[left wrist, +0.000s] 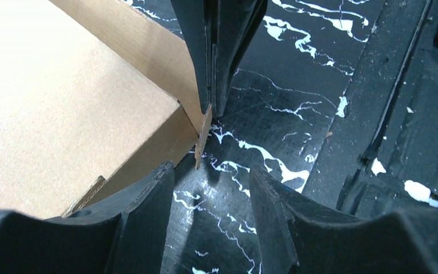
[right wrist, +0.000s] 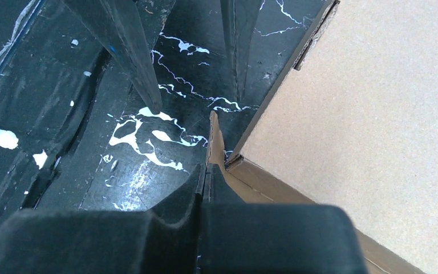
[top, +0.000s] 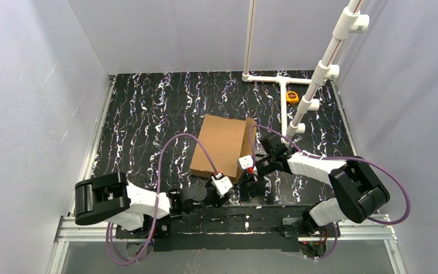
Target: Fold the paper box
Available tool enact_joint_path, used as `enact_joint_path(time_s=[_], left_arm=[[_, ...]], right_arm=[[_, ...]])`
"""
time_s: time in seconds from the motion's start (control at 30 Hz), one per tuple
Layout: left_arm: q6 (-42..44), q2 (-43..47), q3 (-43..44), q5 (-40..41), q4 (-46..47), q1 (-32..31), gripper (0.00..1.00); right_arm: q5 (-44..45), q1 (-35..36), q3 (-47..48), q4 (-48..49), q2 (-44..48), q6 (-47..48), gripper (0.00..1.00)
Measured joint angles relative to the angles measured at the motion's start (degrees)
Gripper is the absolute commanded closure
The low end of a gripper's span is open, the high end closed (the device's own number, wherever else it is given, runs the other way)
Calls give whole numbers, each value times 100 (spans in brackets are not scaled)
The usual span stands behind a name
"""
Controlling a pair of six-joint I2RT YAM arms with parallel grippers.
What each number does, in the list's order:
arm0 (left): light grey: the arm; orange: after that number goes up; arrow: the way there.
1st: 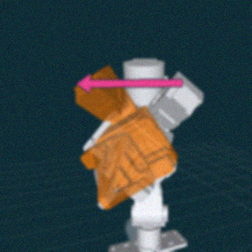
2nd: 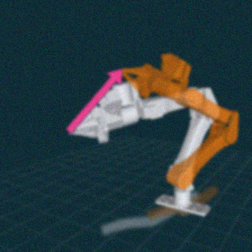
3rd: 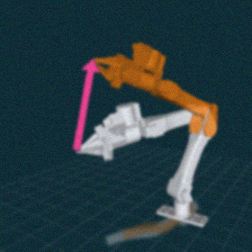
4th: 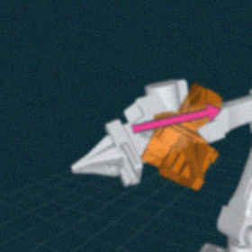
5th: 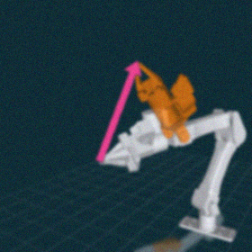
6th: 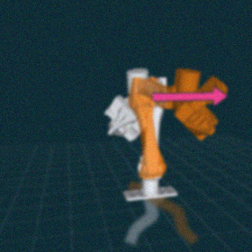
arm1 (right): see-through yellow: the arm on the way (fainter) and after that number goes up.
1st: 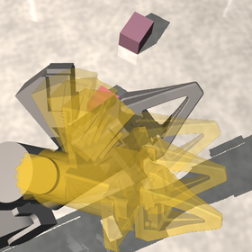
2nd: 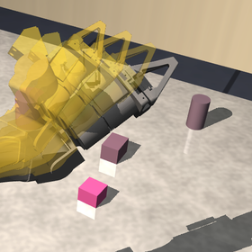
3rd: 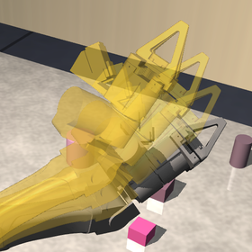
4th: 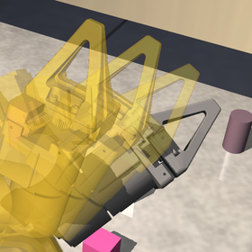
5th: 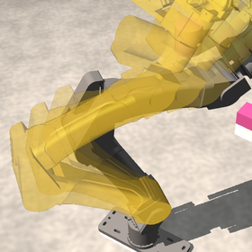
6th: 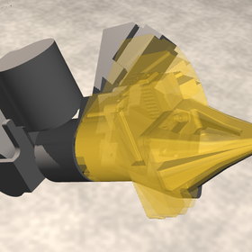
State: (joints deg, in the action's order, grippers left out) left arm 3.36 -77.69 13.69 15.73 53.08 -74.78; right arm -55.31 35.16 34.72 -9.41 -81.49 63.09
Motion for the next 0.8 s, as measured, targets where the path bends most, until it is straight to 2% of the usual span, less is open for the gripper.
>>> enact_joint_path(time_s=[0.27,0.63,0.7,0.8], left_arm=[[63,-645,107,46,603,0,64],[146,-1259,212,240,1084,11,100],[146,-1294,223,243,1095,11,100],[157,-1309,232,240,1099,11,100]], right_arm=[[-39,-4,0,-83,0,109,99],[-59,-4,0,-125,-13,164,99],[-61,-15,0,-127,-28,166,99],[-61,-20,0,-133,-33,164,89]])
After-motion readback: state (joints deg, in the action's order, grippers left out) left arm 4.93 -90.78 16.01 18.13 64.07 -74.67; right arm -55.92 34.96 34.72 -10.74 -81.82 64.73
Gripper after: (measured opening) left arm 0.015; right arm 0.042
